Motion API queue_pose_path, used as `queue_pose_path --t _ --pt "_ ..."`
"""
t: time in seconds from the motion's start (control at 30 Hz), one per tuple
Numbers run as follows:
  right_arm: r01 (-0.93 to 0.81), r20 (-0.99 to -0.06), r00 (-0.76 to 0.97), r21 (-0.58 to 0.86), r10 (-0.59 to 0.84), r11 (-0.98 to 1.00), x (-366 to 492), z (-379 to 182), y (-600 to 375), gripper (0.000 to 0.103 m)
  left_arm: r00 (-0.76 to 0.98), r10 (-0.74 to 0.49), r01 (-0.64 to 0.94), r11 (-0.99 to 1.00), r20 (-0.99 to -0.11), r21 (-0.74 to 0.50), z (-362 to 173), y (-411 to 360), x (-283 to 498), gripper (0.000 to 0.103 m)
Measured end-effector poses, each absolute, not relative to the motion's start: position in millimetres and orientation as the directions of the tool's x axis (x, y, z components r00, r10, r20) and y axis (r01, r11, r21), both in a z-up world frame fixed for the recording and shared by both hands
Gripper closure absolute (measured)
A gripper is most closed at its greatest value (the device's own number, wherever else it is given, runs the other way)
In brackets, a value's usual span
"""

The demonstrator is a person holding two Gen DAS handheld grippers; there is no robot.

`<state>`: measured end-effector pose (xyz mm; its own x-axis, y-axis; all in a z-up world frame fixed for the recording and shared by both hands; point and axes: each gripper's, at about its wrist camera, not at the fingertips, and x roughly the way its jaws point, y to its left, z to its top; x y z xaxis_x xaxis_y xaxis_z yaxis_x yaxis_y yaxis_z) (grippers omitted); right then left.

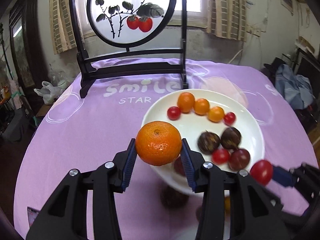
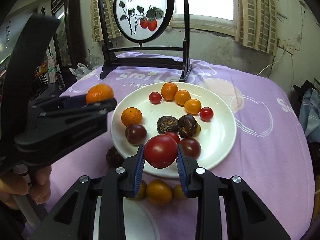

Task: Organize fruits
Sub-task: 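Carry a red tomato to the plate with right tool while left tool carries an orange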

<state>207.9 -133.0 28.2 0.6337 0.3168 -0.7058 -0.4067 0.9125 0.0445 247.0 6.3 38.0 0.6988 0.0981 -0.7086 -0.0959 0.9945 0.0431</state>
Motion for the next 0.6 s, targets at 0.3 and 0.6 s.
queue_pose_path --t 0.3,0.6 --pt "-0.375 -0.752 0.58 0.095 0.313 0.922 251 -1 -119 0.067 0.636 0.077 -0.144 0.989 -0.768 -0.02 12 10 304 0.035" --pt "-0.356 -0.725 0.602 0.132 0.335 0.925 226 9 -144 0.053 0.7 0.088 -0.168 0.985 -0.708 -0.043 36 19 270 0.013"
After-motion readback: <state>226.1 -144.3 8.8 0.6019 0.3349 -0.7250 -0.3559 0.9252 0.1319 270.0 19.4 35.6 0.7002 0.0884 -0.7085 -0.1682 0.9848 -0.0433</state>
